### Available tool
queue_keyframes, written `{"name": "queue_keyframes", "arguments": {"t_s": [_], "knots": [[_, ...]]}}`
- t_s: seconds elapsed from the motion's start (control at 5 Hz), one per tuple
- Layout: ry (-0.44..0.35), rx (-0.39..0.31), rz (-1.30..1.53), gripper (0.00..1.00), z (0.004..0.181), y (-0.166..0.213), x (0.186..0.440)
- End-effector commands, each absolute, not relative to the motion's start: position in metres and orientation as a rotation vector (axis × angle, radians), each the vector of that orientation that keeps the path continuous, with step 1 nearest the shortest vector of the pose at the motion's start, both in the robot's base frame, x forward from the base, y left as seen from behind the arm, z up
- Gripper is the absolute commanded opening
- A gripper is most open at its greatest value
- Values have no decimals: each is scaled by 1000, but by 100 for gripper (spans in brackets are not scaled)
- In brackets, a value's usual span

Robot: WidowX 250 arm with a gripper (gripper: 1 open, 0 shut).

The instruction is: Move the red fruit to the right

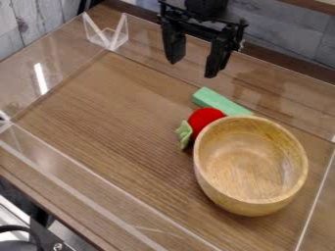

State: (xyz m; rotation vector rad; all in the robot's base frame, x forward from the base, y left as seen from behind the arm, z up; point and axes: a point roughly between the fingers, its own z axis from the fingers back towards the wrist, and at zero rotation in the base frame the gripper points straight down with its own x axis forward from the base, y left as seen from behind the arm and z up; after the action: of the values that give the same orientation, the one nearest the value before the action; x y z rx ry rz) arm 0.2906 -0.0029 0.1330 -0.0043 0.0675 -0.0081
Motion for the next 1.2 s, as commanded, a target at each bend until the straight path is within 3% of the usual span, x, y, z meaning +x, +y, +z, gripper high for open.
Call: {"name": "queue_keyframes", "arguments": {"t_s": [0.0, 0.4, 0.6, 1.0], "knots": [[51, 4, 19, 100, 125, 15, 291], [-70, 11, 349, 100, 136, 88, 263], [-115, 4, 348, 100, 132, 129, 267], [-172, 0, 414, 100, 120, 159, 286]]}}
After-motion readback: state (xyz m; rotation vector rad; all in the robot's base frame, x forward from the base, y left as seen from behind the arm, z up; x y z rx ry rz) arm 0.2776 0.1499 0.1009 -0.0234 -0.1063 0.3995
